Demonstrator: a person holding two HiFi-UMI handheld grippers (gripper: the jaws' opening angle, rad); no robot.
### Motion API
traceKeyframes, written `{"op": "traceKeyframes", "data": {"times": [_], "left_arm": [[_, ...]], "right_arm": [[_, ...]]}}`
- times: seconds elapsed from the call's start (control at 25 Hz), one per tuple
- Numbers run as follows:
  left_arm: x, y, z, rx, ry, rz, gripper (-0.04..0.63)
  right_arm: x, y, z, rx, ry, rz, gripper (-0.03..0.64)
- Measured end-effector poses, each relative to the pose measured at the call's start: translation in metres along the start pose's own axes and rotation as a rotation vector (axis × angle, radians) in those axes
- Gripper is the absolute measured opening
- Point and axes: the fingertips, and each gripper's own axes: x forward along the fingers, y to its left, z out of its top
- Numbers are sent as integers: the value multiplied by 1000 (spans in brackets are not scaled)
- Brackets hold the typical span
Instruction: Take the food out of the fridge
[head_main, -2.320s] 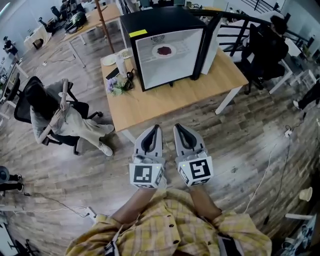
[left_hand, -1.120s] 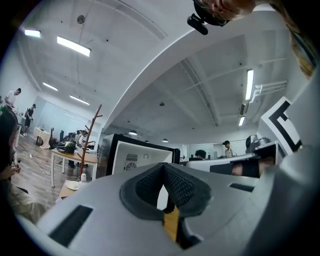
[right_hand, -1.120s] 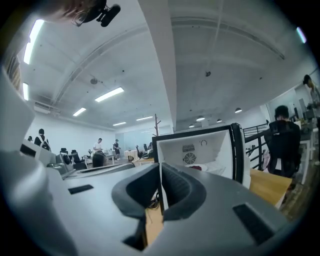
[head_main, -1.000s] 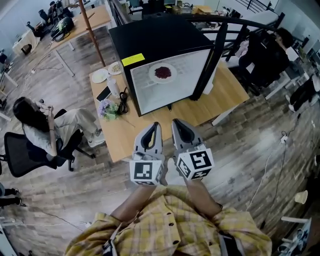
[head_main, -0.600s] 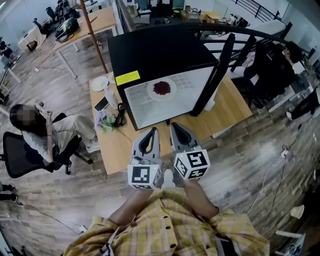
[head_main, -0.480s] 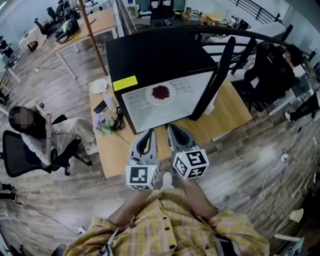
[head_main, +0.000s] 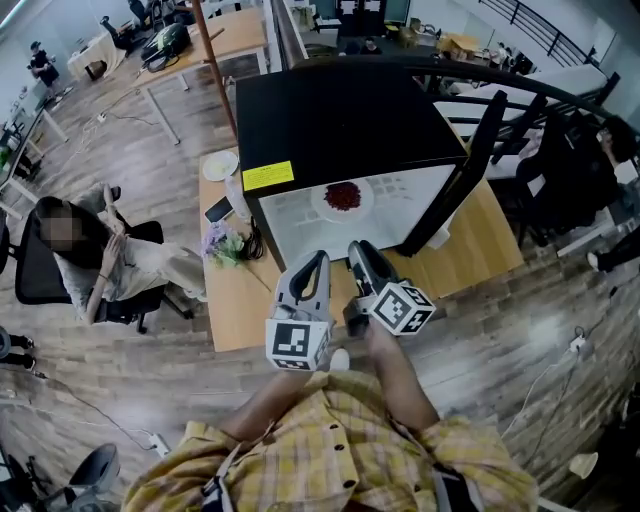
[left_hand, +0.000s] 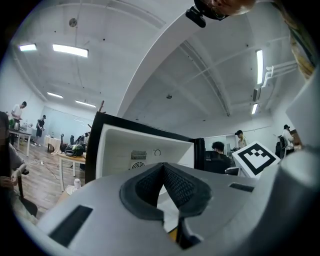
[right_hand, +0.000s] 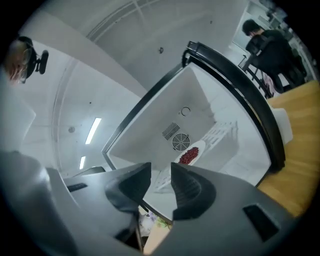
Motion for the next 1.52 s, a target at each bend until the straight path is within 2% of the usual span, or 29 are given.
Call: {"op": "traceKeyframes", "data": {"times": [0.16,0.28,0.36,0.56,0.68,0.84,1.04,1.16,1.52], "left_arm": [[7,2,-5,2,13,13,7],[13,1,-7,4,20,20,8],[16,1,-8,10,25,24,8],[17,8,-16,19,59,40,6],[18,16,-20,-2,73,57,8],[19,21,-20,2,76,66,8],[19,27,-21,-4,76,77,6],[20,28,-20,-6,72,81,7],[22,20,-24,-4,79,68,8]], "right_arm": [[10,-23,-4,181,-12,10,141],[20,-40,-8,477,-46,57,141],[27,-53,-14,610,-59,60,141],[52,-75,-18,747,-82,48,144],[66,-79,-26,817,-58,22,144],[75,-84,-32,863,-54,-7,125],[82,-83,-31,828,-49,-32,74],[83,-85,-31,828,-49,-47,72],[80,-87,-32,806,-47,-49,11]]}}
